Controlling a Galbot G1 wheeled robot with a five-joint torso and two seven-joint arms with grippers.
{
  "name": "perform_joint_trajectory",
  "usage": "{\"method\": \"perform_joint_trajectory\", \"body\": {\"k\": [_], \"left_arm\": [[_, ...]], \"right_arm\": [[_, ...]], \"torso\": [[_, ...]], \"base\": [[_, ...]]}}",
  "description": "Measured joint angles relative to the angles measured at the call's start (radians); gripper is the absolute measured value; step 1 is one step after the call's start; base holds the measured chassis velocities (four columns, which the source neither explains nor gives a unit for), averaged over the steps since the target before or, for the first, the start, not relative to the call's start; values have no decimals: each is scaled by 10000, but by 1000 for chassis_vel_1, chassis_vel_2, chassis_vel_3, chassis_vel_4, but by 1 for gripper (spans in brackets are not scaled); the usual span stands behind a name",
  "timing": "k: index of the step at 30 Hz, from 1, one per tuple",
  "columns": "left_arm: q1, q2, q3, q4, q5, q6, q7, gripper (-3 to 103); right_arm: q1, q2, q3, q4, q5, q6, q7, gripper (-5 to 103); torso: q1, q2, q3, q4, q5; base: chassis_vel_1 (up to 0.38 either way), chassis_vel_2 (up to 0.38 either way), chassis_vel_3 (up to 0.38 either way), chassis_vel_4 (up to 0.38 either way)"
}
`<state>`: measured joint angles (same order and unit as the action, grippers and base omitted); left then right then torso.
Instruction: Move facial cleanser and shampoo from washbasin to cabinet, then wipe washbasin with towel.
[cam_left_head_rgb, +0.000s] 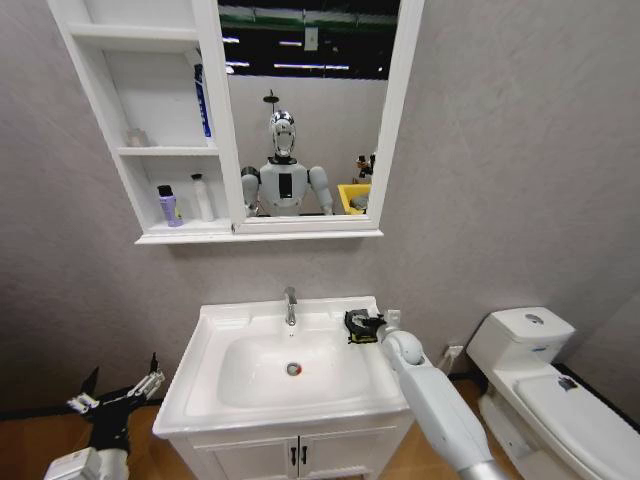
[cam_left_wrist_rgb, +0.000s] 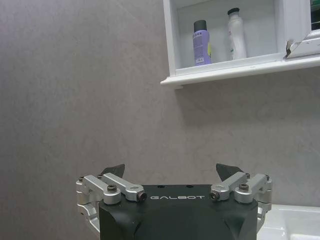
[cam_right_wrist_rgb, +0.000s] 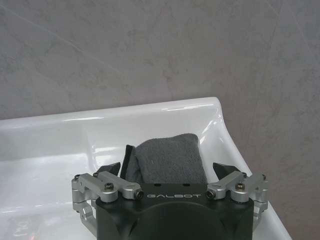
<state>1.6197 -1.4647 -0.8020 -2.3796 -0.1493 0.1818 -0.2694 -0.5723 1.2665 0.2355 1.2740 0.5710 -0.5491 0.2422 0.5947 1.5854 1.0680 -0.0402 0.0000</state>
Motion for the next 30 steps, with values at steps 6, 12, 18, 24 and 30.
{"method": "perform_joint_trajectory", "body": {"k": [6, 12, 18, 24, 30], "left_arm": [[-128, 128, 253, 59, 26, 55, -180, 100], [-146, 93, 323, 186, 69, 27, -207, 100], [-271, 109, 476, 249, 103, 23, -245, 100], [-307, 137, 552, 262, 121, 25, -285, 100], [-294, 152, 469, 239, 107, 24, -317, 100]], "right_arm": [[249, -33, -57, -489, -125, -119, 41, 100], [428, -37, -84, -997, -244, 171, -460, 100], [537, 31, -92, -1358, -341, 284, -629, 88], [583, 33, -110, -1525, -360, 343, -856, 74], [593, 77, -114, -1573, -373, 354, -899, 73]], "torso": [[-1, 0, 0, 0, -1], [0, 0, 0, 3, 0], [-1, 0, -1, 3, 0], [-2, 1, -1, 2, 0], [-2, 1, -1, 2, 0]], "base": [[0, 0, 0, 0], [0, 0, 0, 0], [0, 0, 0, 0], [0, 0, 0, 0], [0, 0, 0, 0]]}}
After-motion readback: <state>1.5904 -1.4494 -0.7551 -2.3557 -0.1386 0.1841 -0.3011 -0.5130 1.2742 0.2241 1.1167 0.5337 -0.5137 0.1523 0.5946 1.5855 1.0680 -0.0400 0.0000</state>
